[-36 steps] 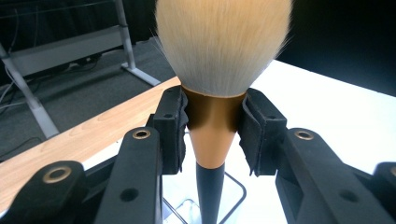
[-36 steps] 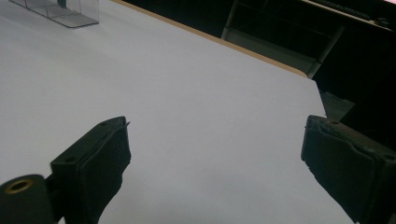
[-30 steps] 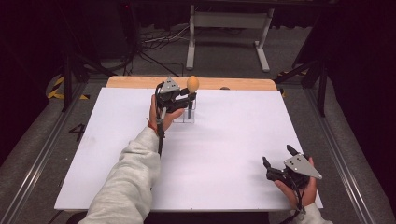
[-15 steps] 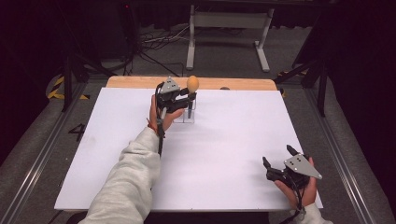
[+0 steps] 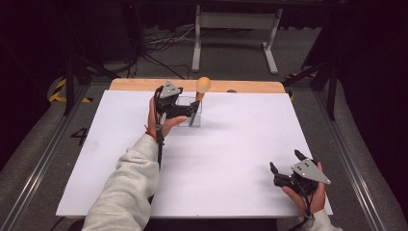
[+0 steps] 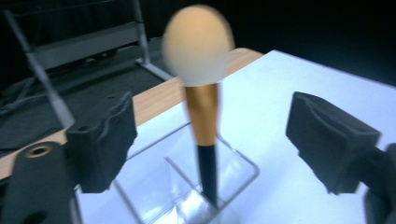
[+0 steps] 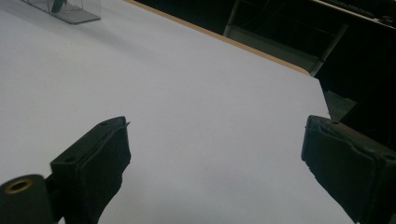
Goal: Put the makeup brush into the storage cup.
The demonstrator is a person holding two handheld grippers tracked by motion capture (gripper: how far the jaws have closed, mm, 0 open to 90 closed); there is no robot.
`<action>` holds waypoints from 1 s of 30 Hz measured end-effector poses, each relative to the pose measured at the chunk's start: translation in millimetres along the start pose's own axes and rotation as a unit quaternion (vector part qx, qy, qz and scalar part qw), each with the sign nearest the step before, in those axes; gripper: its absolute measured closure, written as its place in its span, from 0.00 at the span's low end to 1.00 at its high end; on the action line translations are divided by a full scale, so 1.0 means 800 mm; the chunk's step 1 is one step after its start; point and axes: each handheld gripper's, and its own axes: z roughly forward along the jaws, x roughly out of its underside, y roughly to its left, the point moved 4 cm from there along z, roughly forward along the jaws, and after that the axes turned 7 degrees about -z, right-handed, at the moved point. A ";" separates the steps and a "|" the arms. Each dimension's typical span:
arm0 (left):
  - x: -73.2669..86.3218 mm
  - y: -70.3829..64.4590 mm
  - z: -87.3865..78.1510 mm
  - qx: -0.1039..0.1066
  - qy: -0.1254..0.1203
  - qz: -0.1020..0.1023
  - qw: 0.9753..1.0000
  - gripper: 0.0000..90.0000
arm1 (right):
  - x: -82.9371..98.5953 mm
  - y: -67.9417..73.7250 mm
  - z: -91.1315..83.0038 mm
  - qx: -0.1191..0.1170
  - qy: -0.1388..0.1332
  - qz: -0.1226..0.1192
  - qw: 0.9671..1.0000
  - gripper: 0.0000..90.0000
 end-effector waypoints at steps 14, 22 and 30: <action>-0.008 -0.016 -0.032 0.013 -0.035 0.058 0.998 0.03 | -0.001 0.000 -0.001 0.003 -0.002 -0.001 1.000 0.10; -0.011 -0.028 -0.048 0.014 -0.037 0.092 0.995 0.02 | -0.001 -0.001 -0.002 0.004 -0.002 0.000 1.000 0.10; -0.007 -0.027 -0.063 0.002 -0.043 0.093 0.995 0.02 | -0.001 -0.001 -0.002 0.003 -0.002 0.000 1.000 0.10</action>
